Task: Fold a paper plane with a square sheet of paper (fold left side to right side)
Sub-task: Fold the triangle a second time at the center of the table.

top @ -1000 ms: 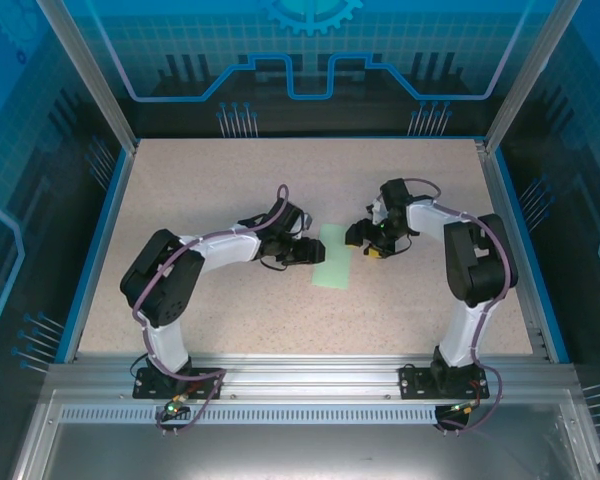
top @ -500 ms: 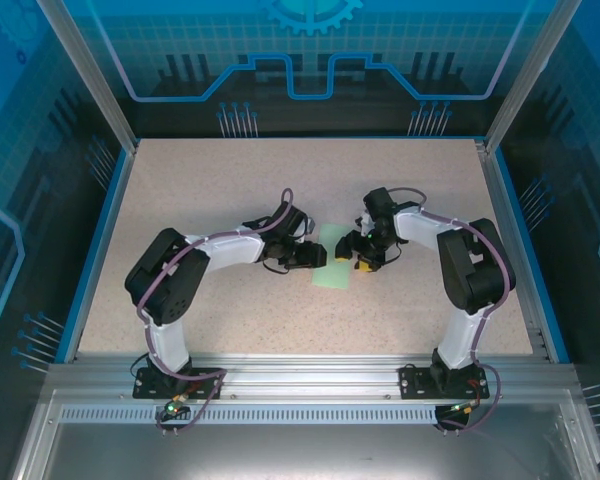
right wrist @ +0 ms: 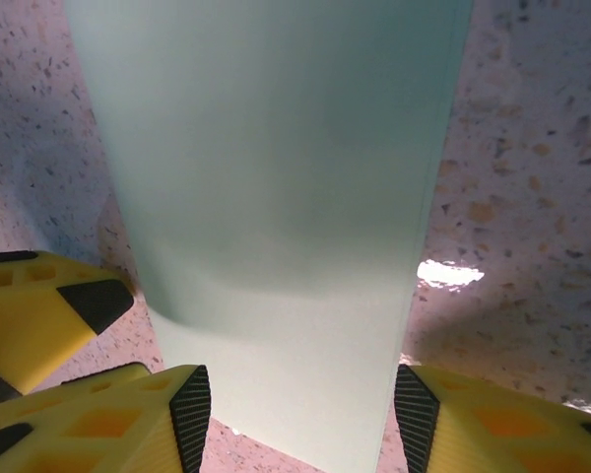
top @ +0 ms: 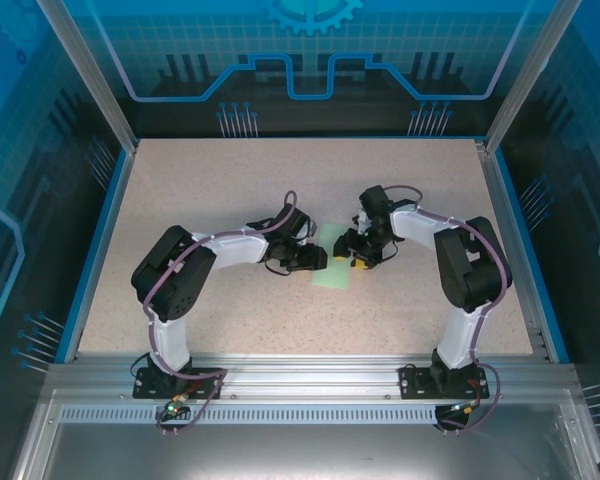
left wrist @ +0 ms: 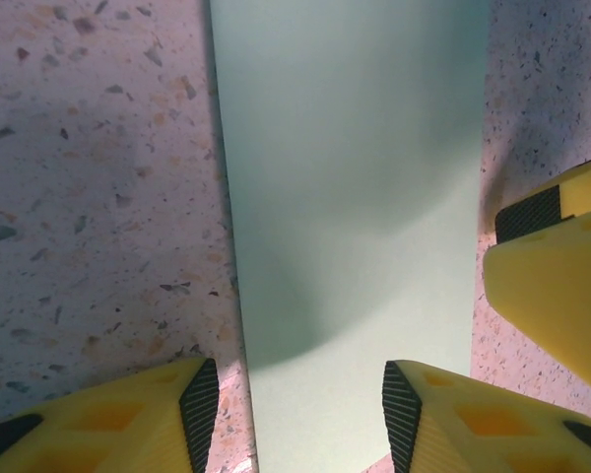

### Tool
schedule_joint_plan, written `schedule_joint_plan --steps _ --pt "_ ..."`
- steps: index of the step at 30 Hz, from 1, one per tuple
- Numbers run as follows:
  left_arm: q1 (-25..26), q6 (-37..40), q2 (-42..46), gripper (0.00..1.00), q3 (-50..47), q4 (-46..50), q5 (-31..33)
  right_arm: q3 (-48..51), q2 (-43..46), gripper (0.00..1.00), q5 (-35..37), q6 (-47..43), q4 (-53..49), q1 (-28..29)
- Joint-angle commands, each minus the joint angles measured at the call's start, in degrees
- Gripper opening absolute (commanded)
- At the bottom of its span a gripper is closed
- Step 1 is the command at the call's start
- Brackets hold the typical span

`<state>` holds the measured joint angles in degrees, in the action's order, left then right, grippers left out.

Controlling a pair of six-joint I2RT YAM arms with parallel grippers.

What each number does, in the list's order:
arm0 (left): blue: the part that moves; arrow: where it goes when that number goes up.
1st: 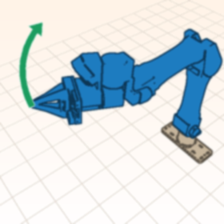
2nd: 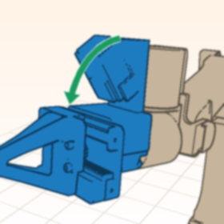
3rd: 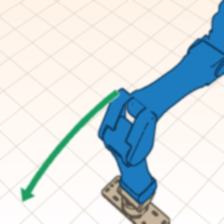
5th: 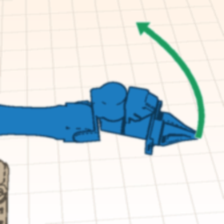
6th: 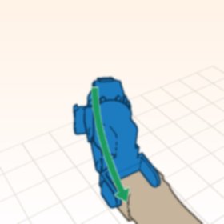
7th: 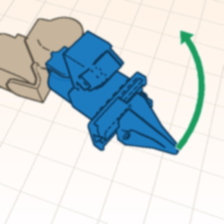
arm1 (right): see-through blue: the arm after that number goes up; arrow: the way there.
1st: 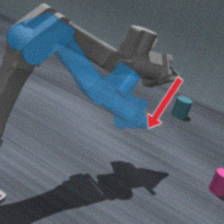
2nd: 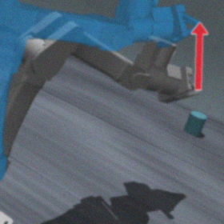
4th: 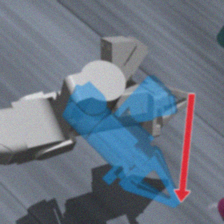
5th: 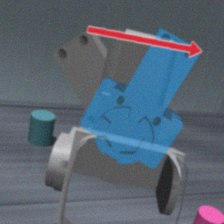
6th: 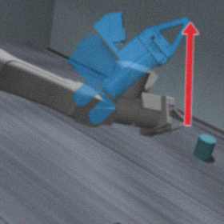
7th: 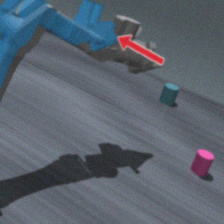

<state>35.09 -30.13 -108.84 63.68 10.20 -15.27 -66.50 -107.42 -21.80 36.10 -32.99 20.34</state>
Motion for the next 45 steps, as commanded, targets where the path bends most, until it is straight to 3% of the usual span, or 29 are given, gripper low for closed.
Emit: schedule_joint_plan --steps 1,45 --pt "0.5 -0.6 -1.1 0.51 1.7 0.5 -1.1 -1.4 -1.6 0.55 0.6 0.7 -1.7 1.2" --pt "1.3 -0.3 -3.8 0.42 3.4 1.9 -0.9 -0.5 -3.0 0.56 -6.9 -0.1 6.5 2.2"
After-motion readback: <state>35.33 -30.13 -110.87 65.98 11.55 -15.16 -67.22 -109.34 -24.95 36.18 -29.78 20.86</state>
